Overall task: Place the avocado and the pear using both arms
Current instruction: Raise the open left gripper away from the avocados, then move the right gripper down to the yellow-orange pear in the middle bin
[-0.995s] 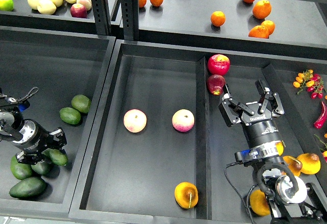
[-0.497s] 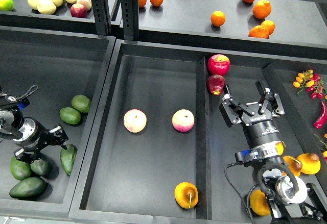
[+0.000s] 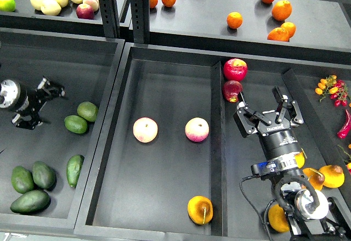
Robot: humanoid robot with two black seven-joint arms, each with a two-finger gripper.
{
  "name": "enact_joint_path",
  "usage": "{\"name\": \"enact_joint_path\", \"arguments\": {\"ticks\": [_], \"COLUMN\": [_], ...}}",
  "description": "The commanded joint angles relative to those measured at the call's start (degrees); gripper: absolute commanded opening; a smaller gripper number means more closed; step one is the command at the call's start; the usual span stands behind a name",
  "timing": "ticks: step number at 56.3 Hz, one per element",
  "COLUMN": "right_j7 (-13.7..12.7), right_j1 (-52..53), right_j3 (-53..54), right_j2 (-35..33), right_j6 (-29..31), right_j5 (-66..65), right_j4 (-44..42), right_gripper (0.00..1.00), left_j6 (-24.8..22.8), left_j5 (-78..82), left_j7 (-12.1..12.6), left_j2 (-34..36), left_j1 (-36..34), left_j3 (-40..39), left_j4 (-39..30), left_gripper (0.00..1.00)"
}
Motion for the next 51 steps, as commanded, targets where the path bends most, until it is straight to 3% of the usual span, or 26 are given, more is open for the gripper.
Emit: {"name": "enact_joint_path", "arguments": {"ticks": [1,7,9,21,29,38,43,51], "right_j7": [-0.17,-0.26,-0.26,-0.34,-2.45,-4.03,-6.4,-13.52], "right_j1": [0.0,0.0,0.09,0.35,1.58,4.31,6.77,11.6], "right_j3": [-1.09,-2.76,-3.29,-6.98,-8.47,-11.11,-14.0,-21.12], "right_j2": [0.0,0.0,0.0,0.0,-3.07,-10.72,-16.51,-25.31], "right_j6": [-1.21,-2.35,-2.88,-3.41,-3.41,-3.41,-3.23,-1.13], "right_j5": [0.0,0.0,0.0,0.18,0.18,0.35,0.35,0.35], "right_j4": [-0.12,-0.03,-0.03,-0.12,-0.12,-0.03,-0.03,0.15], "right_gripper": [1.0,1.0,1.0,1.0,1.0,1.0,1.0,1.0], "left_j6": [0.0,0.0,0.0,0.0,0.0,0.0,0.0,0.0], "left_j5": [-7.15,-12.17,-14.36,-19.64,-20.26,-20.26,-20.26,-20.17], "left_j7": [-0.01,-0.01,-0.01,-0.01,-0.01,-0.01,-0.01,-0.01], "left_j2": [1.38,2.53,3.58,2.53,-4.23,-14.6,-21.8,-32.36], "left_j1": [0.45,2.2,5.1,22.49,37.08,47.73,51.77,56.25], "left_j3": [-7.69,-14.72,-21.48,-43.71,-56.98,-69.13,-74.93,-79.77], "left_j4": [-0.4,-1.28,-3.3,-12.08,-18.06,-23.69,-27.2,-33.09], "left_gripper": [0.9,0.91,0.91,0.91,0.91,0.91,0.91,0.92]}}
